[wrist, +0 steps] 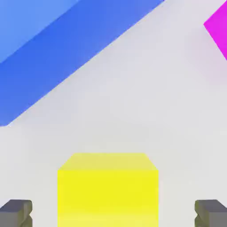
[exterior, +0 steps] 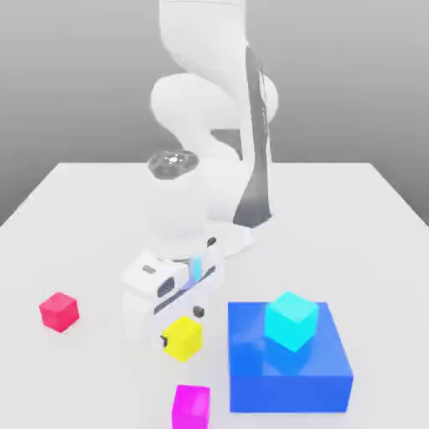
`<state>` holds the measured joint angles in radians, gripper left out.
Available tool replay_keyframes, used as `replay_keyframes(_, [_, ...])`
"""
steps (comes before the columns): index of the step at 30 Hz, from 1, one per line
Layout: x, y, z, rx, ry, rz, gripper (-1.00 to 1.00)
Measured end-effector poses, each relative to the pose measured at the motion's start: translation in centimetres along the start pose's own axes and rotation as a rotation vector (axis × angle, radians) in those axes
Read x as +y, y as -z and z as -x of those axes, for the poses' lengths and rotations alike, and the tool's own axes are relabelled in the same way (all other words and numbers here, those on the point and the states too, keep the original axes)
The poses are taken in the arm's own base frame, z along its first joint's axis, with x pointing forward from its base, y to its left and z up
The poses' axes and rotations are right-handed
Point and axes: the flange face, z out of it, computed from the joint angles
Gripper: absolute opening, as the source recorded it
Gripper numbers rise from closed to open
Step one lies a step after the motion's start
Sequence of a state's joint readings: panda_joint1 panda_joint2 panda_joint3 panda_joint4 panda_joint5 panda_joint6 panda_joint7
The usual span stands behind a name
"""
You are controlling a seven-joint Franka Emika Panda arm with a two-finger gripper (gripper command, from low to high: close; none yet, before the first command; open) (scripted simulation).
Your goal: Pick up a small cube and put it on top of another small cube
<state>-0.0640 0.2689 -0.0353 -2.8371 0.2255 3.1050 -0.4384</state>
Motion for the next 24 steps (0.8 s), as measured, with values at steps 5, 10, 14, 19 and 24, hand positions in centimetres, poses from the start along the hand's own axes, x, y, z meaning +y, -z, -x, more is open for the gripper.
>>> replay_keyframes(5, [0.0, 0.0, 0.0, -0.002, 0.0, -0.001, -1.0])
replay_keyframes(10, [0.0, 2.2, -0.1, -0.001, 0.0, -0.001, -1.0])
replay_keyframes(14, [0.1, 5.5, 0.0, -0.001, -0.004, -0.003, -1.0])
replay_keyframes(19, [9.4, 8.0, 2.2, -0.002, -0.175, 0.0, -1.0])
replay_keyframes(24, [19.3, 10.4, 7.6, -0.002, -0.345, -0.001, -1.0])
